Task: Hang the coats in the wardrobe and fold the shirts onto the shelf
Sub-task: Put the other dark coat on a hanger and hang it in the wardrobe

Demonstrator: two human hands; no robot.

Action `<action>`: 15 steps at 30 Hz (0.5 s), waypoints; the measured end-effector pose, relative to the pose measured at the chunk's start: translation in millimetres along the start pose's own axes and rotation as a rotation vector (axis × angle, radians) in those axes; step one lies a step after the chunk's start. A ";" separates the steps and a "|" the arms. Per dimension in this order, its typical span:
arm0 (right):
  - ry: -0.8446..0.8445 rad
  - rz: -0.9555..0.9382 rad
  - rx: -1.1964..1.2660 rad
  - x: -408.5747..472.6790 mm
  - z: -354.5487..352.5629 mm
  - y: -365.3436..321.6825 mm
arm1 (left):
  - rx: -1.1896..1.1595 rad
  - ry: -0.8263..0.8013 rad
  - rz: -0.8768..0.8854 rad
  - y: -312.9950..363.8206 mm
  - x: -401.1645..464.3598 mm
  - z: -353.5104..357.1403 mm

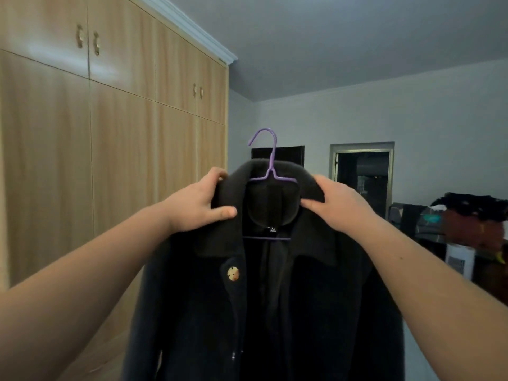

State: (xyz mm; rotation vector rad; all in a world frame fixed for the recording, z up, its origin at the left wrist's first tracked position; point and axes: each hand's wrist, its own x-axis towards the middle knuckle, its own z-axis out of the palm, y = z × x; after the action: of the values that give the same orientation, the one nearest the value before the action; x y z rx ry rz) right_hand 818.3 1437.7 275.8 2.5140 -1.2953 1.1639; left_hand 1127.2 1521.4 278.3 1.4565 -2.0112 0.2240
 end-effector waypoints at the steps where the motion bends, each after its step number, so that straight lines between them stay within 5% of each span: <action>1: 0.002 -0.002 -0.038 1.6 -0.5 -1.4 | 0.022 -0.003 0.008 -0.5 -5.1 3.7; 5: 0.026 -0.018 -0.167 0.0 8.2 -5.5 | 0.382 0.218 0.008 -10.4 -22.8 34.1; 7: 0.048 -0.001 -0.192 -0.8 12.7 -7.3 | 0.329 0.354 -0.038 -16.2 -29.0 52.4; 10: 0.066 0.024 -0.176 -0.8 10.2 -7.9 | 0.090 0.298 -0.101 -16.5 -37.1 76.9; 15: -0.064 0.041 0.020 -1.2 -1.8 -12.3 | 0.274 0.252 -0.146 -25.4 -23.6 84.4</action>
State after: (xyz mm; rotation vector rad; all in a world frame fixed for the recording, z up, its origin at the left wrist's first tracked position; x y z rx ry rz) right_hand 825.8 1447.0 279.4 2.5709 -1.3634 1.1191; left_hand 1121.3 1489.9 192.9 1.6429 -1.7130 0.6085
